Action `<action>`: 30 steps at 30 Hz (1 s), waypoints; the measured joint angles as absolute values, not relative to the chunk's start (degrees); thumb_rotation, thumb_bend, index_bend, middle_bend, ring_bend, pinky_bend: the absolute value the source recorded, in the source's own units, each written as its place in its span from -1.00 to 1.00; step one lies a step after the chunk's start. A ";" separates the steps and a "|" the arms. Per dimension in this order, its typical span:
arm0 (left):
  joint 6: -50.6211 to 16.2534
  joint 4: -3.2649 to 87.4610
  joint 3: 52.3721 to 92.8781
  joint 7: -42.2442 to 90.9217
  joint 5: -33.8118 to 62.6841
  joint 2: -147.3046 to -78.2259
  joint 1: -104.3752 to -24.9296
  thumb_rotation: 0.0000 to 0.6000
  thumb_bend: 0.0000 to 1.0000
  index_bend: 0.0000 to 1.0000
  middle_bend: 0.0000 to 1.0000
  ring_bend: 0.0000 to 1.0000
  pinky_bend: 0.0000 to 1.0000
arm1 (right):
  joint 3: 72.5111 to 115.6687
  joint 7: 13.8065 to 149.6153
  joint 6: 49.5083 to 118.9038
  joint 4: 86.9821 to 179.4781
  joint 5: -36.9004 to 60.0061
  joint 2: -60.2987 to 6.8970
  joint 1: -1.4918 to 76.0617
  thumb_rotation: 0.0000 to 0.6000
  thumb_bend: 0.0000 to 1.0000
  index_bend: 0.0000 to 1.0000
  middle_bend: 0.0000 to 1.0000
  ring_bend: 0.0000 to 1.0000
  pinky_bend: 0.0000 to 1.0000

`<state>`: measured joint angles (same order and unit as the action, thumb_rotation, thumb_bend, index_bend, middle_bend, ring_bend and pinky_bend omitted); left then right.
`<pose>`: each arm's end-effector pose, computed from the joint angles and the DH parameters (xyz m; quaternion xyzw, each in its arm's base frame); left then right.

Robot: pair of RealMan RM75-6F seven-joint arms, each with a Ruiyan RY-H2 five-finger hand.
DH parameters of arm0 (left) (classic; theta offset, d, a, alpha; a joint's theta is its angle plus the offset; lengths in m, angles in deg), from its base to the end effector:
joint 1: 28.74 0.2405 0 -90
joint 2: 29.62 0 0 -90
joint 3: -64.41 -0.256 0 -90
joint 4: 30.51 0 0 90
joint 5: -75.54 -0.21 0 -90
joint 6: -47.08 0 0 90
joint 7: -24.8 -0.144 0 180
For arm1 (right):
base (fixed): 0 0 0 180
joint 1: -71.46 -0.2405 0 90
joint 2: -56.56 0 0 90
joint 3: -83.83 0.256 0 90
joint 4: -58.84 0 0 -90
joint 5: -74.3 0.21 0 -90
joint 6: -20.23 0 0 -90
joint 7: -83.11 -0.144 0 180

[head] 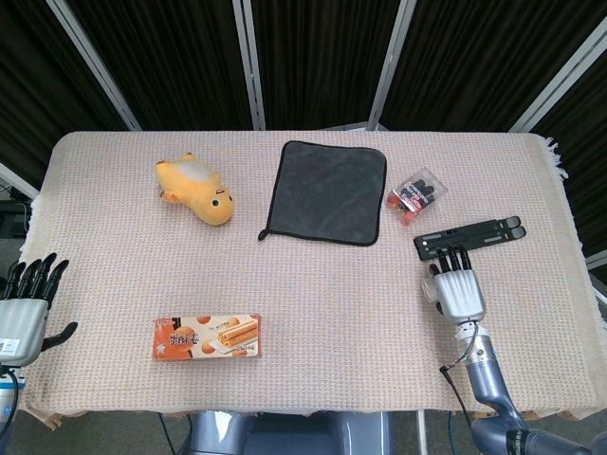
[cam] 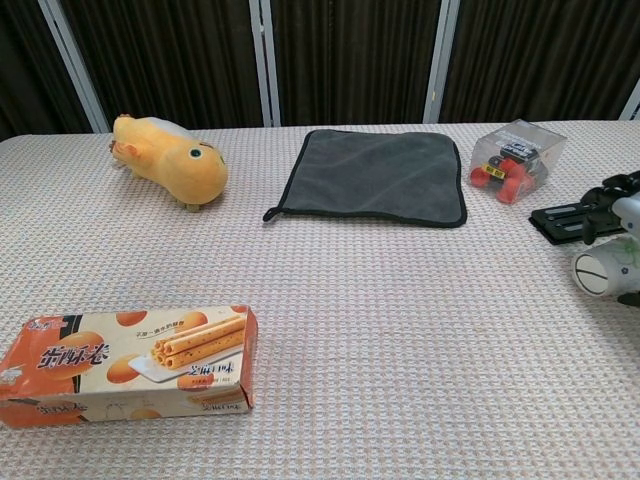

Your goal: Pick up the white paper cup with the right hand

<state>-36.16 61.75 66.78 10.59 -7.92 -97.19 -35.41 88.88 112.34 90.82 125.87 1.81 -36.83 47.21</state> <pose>-0.3081 0.1884 0.1364 -0.6322 -0.3424 -0.3217 0.6162 -0.2866 -0.2920 0.0084 0.7039 -0.2714 0.2518 0.6062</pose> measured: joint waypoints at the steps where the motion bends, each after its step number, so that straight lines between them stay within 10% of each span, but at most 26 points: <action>1: -36.11 61.75 66.76 10.56 -7.91 -97.19 -35.42 1.00 -0.75 -1.00 -1.00 -1.00 -1.00 | 88.92 112.24 90.80 125.59 1.75 -36.94 47.23 1.00 -0.78 -0.09 -0.60 -1.00 -1.00; 14: -36.21 61.78 66.78 10.70 -7.89 -97.22 -35.41 1.00 -0.75 -1.00 -1.00 -1.00 -1.00 | 89.07 108.25 92.16 124.51 -1.09 -37.59 47.52 1.00 -0.77 0.07 -0.53 -1.00 -1.00; 30: -36.52 62.62 66.37 11.92 -8.82 -96.50 -35.24 1.00 -0.75 -1.00 -1.00 -1.00 -1.00 | 94.90 74.37 80.48 151.87 8.31 -24.97 48.25 1.00 -0.77 0.07 -0.53 -1.00 -1.00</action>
